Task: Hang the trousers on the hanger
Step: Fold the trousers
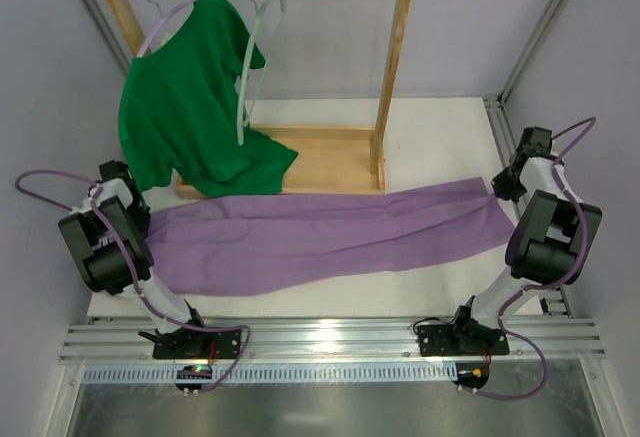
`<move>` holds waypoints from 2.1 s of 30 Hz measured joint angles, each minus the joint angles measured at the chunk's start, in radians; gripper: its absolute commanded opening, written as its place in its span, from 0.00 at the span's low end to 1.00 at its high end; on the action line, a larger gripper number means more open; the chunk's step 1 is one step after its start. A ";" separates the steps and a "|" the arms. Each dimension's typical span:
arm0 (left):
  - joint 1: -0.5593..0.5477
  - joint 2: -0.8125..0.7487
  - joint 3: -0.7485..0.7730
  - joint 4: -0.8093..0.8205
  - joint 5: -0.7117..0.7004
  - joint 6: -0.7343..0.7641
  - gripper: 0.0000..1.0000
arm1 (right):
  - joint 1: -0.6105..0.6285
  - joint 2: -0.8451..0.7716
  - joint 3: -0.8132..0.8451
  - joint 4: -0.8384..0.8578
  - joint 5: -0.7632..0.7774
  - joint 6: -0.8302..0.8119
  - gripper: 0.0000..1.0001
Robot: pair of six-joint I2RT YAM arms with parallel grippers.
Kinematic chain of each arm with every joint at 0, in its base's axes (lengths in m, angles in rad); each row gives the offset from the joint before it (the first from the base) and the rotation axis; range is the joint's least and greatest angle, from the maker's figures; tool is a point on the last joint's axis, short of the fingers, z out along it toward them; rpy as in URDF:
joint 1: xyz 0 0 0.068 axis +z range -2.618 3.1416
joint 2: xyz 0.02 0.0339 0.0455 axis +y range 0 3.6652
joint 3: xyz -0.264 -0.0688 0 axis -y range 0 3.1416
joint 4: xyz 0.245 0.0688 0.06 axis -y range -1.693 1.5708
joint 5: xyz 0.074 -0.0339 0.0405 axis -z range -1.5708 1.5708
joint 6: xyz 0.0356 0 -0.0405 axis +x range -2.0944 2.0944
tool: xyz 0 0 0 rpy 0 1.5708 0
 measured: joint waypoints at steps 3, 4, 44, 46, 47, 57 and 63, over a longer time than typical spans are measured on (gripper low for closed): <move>-0.010 -0.018 -0.023 0.026 -0.002 0.002 0.00 | -0.012 0.000 0.002 -0.019 0.027 -0.002 0.04; -0.015 -0.029 -0.035 0.034 -0.003 0.002 0.00 | -0.019 0.000 0.002 -0.025 0.034 -0.002 0.04; -0.063 -0.335 0.019 -0.127 -0.209 -0.006 0.00 | -0.049 -0.120 0.175 -0.155 0.013 0.002 0.04; -0.061 -0.335 0.021 -0.124 -0.211 -0.007 0.00 | -0.055 -0.109 0.182 -0.155 0.008 0.002 0.04; -0.061 -0.335 0.021 -0.122 -0.209 -0.004 0.01 | -0.057 -0.106 0.182 -0.154 0.003 0.002 0.04; -0.062 -0.230 0.022 -0.116 -0.116 -0.007 0.45 | -0.053 -0.105 0.138 -0.112 -0.060 0.013 0.04; -0.071 -0.129 0.024 -0.110 -0.093 -0.042 0.48 | -0.050 -0.105 0.126 -0.092 -0.062 0.010 0.04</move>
